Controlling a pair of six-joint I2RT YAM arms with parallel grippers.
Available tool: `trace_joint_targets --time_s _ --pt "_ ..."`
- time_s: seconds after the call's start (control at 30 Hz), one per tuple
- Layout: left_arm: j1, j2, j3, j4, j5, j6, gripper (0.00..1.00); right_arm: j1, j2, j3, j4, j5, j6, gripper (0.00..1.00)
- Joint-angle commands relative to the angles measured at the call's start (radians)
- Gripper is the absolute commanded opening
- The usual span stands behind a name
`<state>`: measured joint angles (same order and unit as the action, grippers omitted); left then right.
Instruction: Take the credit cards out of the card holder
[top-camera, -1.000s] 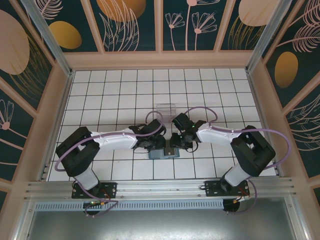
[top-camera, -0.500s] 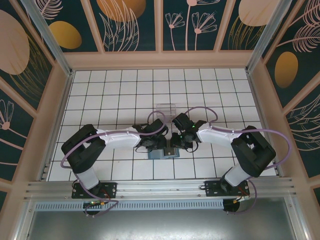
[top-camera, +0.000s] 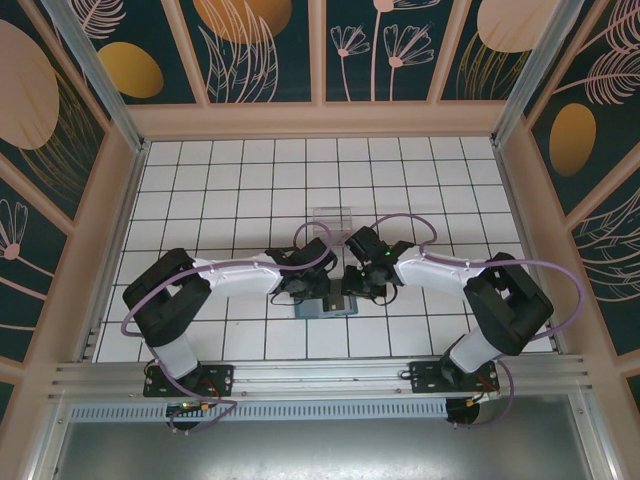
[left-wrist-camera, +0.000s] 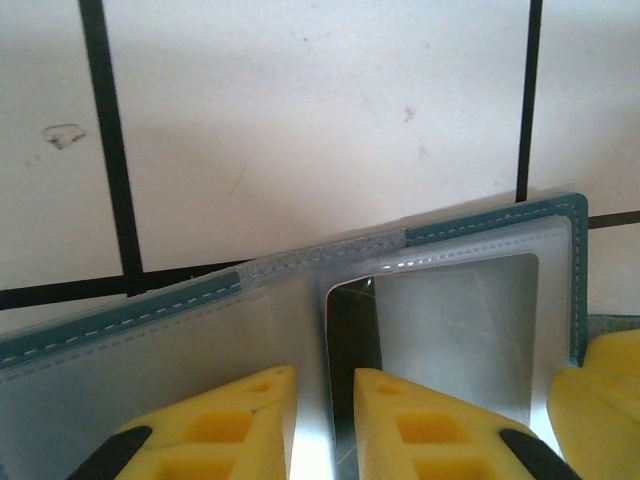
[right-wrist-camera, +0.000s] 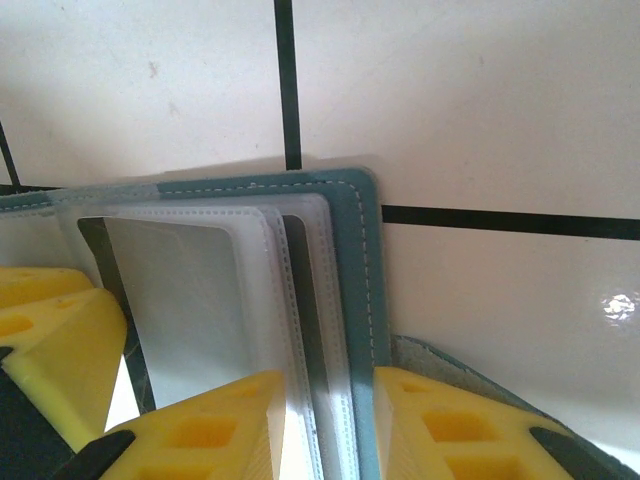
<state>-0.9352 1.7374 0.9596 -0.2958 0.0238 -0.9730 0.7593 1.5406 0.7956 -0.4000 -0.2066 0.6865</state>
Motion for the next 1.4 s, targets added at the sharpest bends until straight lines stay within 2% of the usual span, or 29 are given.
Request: trace_joint_targets --time_s 0.0,0.23,0.5,0.63,1.1,1.37 --pt "-0.001 -0.016 0.007 -0.072 -0.04 0.013 0.21 0.005 -0.029 -0.009 -0.03 0.026 0.005 0.3" --pt "-0.002 -0.085 0.007 -0.054 -0.052 0.008 0.2 0.005 -0.028 -0.003 -0.031 0.026 0.004 0.3" --pt "0.008 -0.118 -0.044 0.076 0.015 -0.028 0.23 0.006 -0.015 0.001 -0.022 0.015 -0.002 0.42" --pt "0.023 -0.126 -0.086 0.133 0.055 -0.047 0.24 0.011 0.005 0.005 -0.023 0.01 -0.005 0.43" --pt "0.065 -0.164 -0.232 0.344 0.184 -0.101 0.25 0.014 0.051 0.004 -0.028 0.015 0.002 0.31" --pt "0.073 -0.163 -0.254 0.336 0.176 -0.099 0.27 0.014 0.055 0.005 -0.031 0.016 0.007 0.25"
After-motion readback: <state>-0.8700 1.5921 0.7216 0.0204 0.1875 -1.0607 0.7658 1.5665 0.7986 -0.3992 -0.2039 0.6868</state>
